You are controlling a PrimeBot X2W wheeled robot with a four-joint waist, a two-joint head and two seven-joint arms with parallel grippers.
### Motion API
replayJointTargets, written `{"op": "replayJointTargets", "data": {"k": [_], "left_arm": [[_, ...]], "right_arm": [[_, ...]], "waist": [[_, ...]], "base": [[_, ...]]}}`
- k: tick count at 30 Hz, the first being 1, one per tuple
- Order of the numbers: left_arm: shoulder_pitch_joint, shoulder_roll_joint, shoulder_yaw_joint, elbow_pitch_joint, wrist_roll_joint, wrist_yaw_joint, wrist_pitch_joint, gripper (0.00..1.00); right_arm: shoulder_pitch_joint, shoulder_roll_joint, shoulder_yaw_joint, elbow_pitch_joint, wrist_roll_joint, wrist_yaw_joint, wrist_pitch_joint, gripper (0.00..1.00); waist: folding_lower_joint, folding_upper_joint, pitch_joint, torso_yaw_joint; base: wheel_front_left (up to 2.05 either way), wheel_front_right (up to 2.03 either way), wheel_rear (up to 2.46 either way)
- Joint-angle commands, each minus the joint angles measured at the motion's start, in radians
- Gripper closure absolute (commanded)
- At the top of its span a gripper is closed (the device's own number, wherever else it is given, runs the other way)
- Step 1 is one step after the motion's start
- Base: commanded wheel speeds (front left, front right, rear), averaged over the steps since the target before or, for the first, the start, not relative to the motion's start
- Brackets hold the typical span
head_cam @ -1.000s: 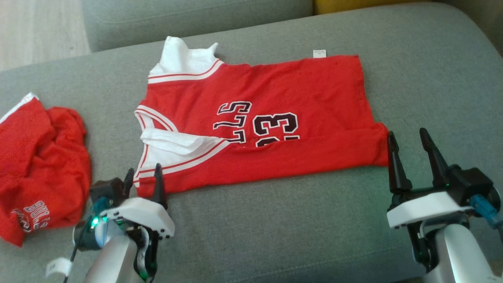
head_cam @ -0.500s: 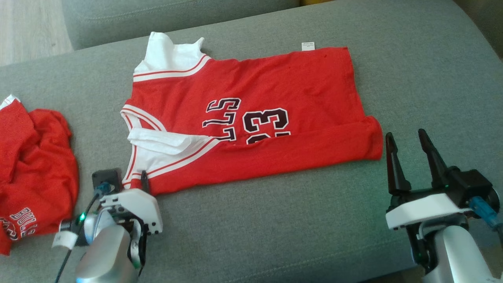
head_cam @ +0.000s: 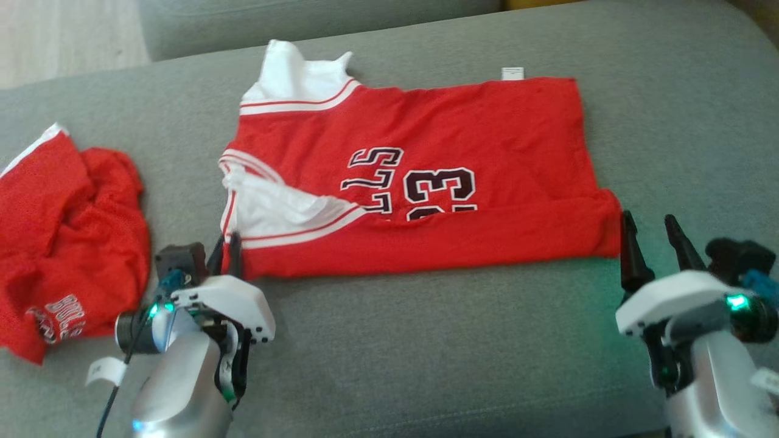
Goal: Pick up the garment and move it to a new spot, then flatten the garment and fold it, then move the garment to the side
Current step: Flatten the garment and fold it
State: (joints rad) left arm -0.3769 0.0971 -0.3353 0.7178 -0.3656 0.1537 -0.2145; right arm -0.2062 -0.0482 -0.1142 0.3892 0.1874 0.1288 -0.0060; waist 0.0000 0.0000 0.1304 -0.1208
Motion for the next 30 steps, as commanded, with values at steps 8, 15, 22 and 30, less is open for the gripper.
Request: {"op": "replayJointTargets", "data": {"k": [8, 15, 22, 30], "left_arm": [[-0.015, 0.034, 0.048, -0.106, -0.008, 0.016, -0.032, 1.00], [-0.011, 0.033, 0.027, -0.122, -0.008, 0.001, -0.032, 1.00], [-0.015, 0.034, 0.014, -0.128, -0.008, -0.003, -0.030, 1.00], [0.004, 0.041, 0.006, -0.117, -0.014, -0.002, -0.029, 1.00]], "right_arm": [[-0.138, -0.002, -0.013, 0.122, 0.002, 0.002, 0.052, 0.00], [-0.193, -0.002, -0.036, 0.249, -0.044, 0.002, 0.061, 0.00], [-0.244, -0.002, -0.005, 0.380, 0.004, 0.002, 0.066, 0.00], [-0.255, -0.002, 0.066, 0.443, 0.053, 0.002, 0.018, 1.00]], "waist": [[0.0000, 0.0000, 0.035, 0.060], [0.0000, 0.0000, 0.052, 0.074], [0.0000, 0.0000, 0.059, 0.072], [0.0000, 0.0000, 0.031, 0.061]], "base": [[0.00, 0.00, 0.00], [0.00, 0.00, 0.00], [0.00, 0.00, 0.00], [0.00, 0.00, 0.00]]}}
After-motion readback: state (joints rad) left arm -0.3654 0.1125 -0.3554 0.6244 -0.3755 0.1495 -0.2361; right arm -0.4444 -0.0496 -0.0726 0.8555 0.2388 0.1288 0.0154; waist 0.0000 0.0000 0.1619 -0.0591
